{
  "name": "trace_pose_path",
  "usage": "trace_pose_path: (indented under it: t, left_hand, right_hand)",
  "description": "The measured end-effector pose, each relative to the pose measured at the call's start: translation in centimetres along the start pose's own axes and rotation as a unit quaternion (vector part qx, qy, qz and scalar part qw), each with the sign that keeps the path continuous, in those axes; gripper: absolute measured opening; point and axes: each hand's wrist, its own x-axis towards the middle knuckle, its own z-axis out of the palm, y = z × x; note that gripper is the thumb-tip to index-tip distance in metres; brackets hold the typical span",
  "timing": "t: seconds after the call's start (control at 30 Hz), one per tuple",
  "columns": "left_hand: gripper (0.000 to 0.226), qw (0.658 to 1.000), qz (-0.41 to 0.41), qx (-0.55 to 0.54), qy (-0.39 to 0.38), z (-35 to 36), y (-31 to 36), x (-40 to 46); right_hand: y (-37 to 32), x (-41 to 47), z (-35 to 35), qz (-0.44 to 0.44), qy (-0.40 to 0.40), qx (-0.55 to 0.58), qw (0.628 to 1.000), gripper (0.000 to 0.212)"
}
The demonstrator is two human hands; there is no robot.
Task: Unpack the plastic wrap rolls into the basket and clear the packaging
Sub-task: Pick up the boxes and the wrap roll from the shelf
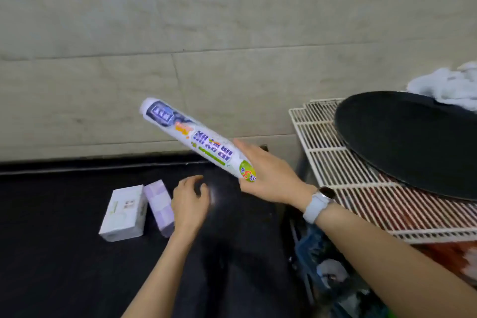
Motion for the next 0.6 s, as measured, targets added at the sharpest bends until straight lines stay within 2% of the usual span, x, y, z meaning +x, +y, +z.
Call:
trace_pose_path:
  t: [0.1, 0.2, 0.37, 0.43, 0.53, 0.6]
  left_hand:
    - [0.029, 0.994, -0.098, 0.041, -0.001, -2.7, -6.2, -0.2]
    - [0.029, 0.989, -0.125, 0.076, -0.010, -5.6, -11.1, 0.9]
    - [0.040, 0.979, -0.124, 0.156, -0.051, -8.3, -17.1, 6.3]
    - [0.046, 0.971, -0.105, 0.200, -0.081, -8.1, -19.3, 8.6]
    - [0.054, 0.959, -0.101, 0.229, -0.130, -7.0, -21.9, 11.1]
    - [0.058, 0.956, -0.099, 0.245, -0.128, -6.1, -23.1, 11.4]
  right_hand:
    - [-1.6, 3.2, 6.8, -0.010, -0.093, -0.069, 0.993, 0.079]
    - [-1.9, 6.4, 12.4, 0.009, -0.145, -0.119, 0.982, 0.077]
    - [-0.5, 13.0, 18.4, 0.008, -0.145, -0.176, 0.974, 0.073]
    - [0.2, 15.9, 20.3, -0.006, -0.129, -0.217, 0.968, 0.072]
    - [1.1, 19.8, 22.7, -0.001, -0.145, -0.247, 0.958, 0.071]
    - [2.0, 21.6, 23.9, 0.019, -0.160, -0.250, 0.955, 0.072]
